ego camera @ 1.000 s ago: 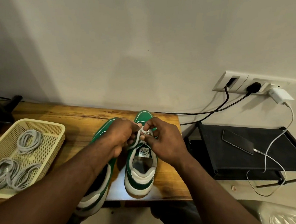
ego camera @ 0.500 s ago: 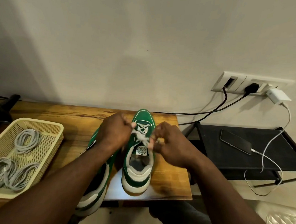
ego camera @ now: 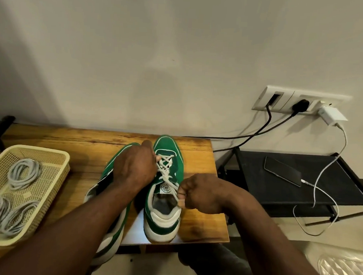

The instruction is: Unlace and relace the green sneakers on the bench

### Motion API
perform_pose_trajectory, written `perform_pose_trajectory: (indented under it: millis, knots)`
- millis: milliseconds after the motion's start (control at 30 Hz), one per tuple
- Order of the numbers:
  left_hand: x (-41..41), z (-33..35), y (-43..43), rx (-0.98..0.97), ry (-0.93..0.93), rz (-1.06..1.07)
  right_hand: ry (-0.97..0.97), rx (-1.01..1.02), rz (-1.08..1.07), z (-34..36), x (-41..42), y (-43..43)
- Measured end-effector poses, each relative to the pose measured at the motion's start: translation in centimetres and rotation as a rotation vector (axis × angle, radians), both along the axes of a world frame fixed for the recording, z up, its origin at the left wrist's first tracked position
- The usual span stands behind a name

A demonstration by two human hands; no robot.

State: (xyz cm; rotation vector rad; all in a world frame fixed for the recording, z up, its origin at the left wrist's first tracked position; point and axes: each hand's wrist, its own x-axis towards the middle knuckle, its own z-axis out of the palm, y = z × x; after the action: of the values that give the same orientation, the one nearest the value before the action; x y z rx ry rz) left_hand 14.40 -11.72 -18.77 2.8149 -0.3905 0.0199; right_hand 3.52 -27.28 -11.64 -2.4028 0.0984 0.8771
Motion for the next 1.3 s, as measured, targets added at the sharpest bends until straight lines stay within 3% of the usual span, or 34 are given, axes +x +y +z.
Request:
perform_pose_trajectory:
  millis: [133,233,333,467,567,633,767,833,933,1033,1167,1300]
  knots:
    - [0.4,-0.3,0.1,0.012,0.012,-0.026,-0.028,-0.004,-0.014,-0.7,-0.2,0.2]
    - [1.6,0.2,0.9,-0.170,0.226,-0.040,-0.093,0.024,-0.106,-1.2,-0.4,-0.2]
    - [2.1,1.2,1.7,-0.359,0.448,-0.196,-0.178,-0.019,-0.167,-1.2,-0.2,-0.6]
    - [1.7,2.6,2.1,-0.133,0.481,-0.416,-0.328,-0.113,-0.240,-1.6,0.7,0.1]
    - [1.2,3.0,2.0,0.049,0.445,-0.448,-0.317,-0.187,-0.180,-2.0,0.9,1.3]
    - [0.7,3.3,1.9,0.053,0.424,-0.422,-0.321,-0.268,-0.147,-2.1,1.0,2.0]
    - [-0.4,4.1,1.5,-0.140,0.438,-0.313,-0.322,-0.335,-0.194,-2.5,1.3,2.5]
    - [-0.8,4.4,1.4,-0.311,0.561,-0.220,-0.309,-0.297,-0.228,-2.5,1.5,2.6]
    - [-1.4,4.9,1.6,-0.479,0.713,-0.089,-0.234,0.014,-0.418,-1.9,1.8,2.5]
    - [-2.3,4.5,1.7,-0.488,0.676,-0.019,-0.129,0.168,-0.485,-1.4,1.8,2.4]
    - [-4.0,3.1,1.1,-0.305,0.406,-0.101,-0.039,0.259,-0.539,-0.8,1.5,2.1]
    - [-5.4,3.3,0.8,-0.041,0.274,-0.299,-0.129,0.143,-0.579,-0.5,1.3,1.0]
